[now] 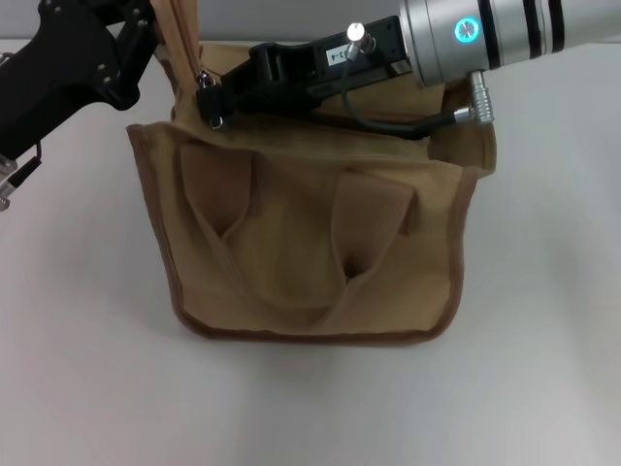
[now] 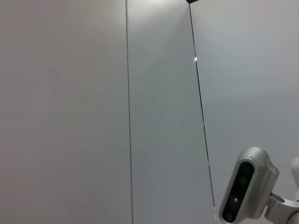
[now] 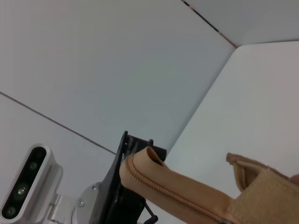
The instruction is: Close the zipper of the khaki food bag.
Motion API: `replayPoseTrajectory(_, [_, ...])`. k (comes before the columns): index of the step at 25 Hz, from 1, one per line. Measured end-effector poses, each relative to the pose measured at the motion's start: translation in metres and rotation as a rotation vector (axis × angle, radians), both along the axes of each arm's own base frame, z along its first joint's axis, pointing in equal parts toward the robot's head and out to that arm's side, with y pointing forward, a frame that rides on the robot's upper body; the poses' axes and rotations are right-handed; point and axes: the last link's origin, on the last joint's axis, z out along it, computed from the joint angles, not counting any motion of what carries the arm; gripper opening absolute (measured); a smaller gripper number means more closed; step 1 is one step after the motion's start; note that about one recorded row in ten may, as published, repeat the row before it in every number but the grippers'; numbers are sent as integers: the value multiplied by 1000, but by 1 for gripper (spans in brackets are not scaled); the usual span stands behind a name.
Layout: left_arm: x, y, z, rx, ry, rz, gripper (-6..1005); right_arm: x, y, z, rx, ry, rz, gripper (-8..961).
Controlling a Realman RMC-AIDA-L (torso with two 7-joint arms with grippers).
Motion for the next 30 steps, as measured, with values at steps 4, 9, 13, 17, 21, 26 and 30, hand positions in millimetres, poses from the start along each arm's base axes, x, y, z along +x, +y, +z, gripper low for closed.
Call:
replayPoseTrajectory(4, [0, 0, 0, 2, -2, 1, 18, 1, 0, 2, 4, 1, 3, 26])
replayPoseTrajectory(9, [-3, -1, 2, 8, -4, 10, 19, 3, -1, 8, 24, 6, 17, 4])
replayPoseTrajectory(13, [-5, -1, 3, 12, -2, 20, 19, 4, -2, 15, 30, 11, 32, 6])
replayPoseTrajectory(17, [-7, -1, 3, 16, -1, 32, 19, 6, -5, 18, 20, 10, 42, 8])
replayPoseTrajectory(21, [-11, -1, 5, 26, 0, 52, 20, 9, -7, 20, 13, 9, 48, 9])
replayPoseTrajectory(26, [-12, -1, 5, 27, 0, 60, 20, 17, -9, 25, 16, 11, 45, 12])
replayPoseTrajectory(30, [-13, -1, 6, 31, -6, 67, 20, 26, -12, 31, 22, 11, 50, 14])
